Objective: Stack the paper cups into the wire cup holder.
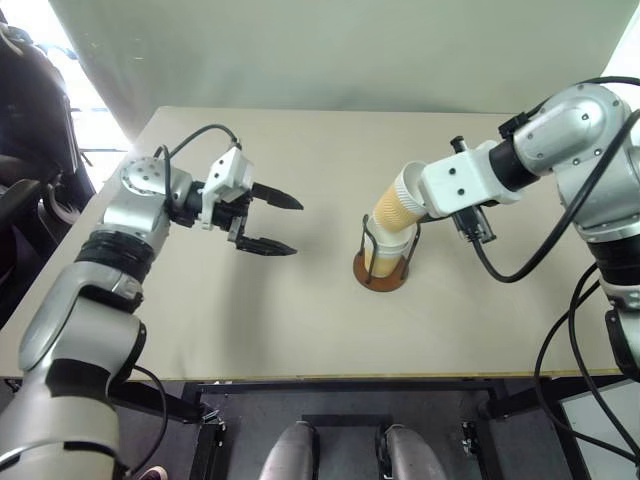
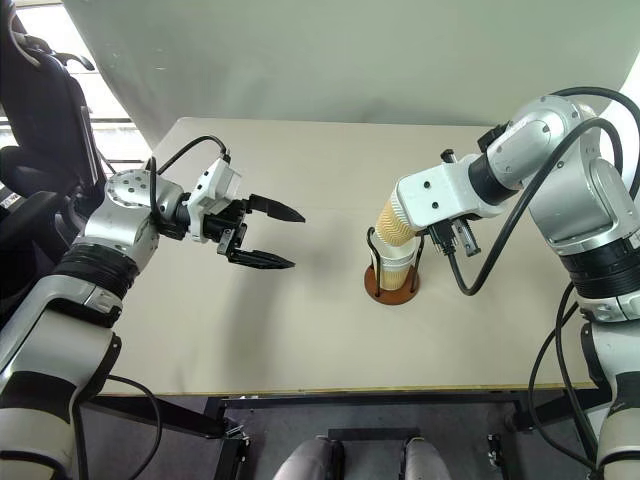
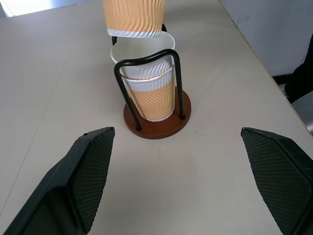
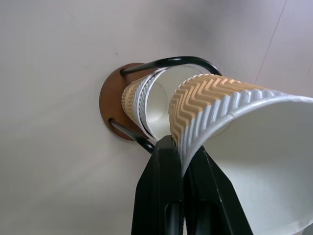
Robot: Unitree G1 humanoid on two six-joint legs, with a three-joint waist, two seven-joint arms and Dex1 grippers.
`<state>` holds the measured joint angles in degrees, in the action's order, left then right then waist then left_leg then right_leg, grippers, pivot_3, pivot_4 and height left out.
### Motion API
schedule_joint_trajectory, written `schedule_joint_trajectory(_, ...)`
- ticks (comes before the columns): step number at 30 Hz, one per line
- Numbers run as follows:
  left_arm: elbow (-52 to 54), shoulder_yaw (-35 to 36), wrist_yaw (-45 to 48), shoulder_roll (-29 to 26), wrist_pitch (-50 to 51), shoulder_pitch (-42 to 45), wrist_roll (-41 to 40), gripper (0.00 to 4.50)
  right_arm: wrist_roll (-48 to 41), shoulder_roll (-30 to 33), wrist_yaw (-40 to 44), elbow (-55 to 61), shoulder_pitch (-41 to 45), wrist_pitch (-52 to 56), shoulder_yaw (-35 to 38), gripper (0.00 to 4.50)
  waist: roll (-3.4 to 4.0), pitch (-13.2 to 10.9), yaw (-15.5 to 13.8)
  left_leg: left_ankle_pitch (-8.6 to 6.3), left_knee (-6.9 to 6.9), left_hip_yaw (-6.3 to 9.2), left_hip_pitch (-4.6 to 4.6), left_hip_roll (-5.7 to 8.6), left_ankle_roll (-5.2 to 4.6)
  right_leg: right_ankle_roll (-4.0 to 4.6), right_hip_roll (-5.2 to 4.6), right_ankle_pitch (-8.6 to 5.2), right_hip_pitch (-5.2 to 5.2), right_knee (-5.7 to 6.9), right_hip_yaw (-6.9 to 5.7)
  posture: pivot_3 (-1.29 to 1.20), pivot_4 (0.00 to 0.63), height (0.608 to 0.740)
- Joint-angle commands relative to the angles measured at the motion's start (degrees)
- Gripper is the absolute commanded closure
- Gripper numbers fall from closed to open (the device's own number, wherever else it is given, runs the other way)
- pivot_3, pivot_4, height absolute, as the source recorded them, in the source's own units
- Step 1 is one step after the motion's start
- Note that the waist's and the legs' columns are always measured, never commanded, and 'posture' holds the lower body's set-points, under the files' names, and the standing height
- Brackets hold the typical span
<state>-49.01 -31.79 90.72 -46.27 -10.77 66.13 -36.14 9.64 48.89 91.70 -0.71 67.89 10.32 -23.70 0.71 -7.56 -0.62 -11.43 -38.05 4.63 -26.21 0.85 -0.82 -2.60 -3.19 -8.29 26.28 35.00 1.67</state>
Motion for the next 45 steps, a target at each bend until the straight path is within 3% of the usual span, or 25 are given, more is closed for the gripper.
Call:
schedule_joint_trajectory(1,2.5,1.7,1.8,-1.2,0.2,0.3,-1.2,0.05,0.6,0.1,-0.2,0.3,0.3,-1.0,0.5,4.48,0.00,0.0,0.0,0.00,0.00,0.00,0.00,0.00,0.00,0.00,0.00,0.00,0.00,0.00,0.00,0.00,0.150,0.740)
schedule_joint_trajectory(24,3.4,2.4,1.8,-0.9,1.9,0.9,-0.6,0.05,-0.7,1.5,0.8,2.9,-0.3,-3.0,-0.7,4.48,0.00,0.0,0.0,0.01,0.00,0.00,0.00,0.00,0.01,0.01,0.00,0.00,0.00,0.00,0.00,0.00,0.150,0.740)
schedule_joint_trajectory(28,3.5,2.4,1.8,-0.9,1.9,0.8,-0.6,0.05,-0.9,1.6,0.8,3.1,-0.4,-2.8,-0.8,3.63,0.00,0.0,0.0,0.01,0.00,0.00,0.00,0.00,0.01,0.01,0.00,0.00,0.00,0.01,0.00,0.00,0.150,0.740)
schedule_joint_trajectory(38,3.0,2.5,1.8,-0.8,1.9,0.9,-0.3,0.05,-1.3,-0.3,0.0,1.5,1.6,0.5,0.9,0.15,0.00,0.0,0.1,0.01,0.00,0.00,0.01,0.00,0.01,0.01,0.00,0.00,0.00,0.01,0.00,0.00,0.150,0.740)
schedule_joint_trajectory(45,-3.1,7.9,1.8,1.9,7.9,4.5,2.2,0.05,-9.8,-2.7,-2.3,2.6,3.7,22.8,8.4,0.02,0.00,0.0,0.0,0.03,0.00,0.00,-0.02,0.00,0.04,0.03,0.00,0.01,0.01,0.00,-0.01,0.00,0.150,0.740)
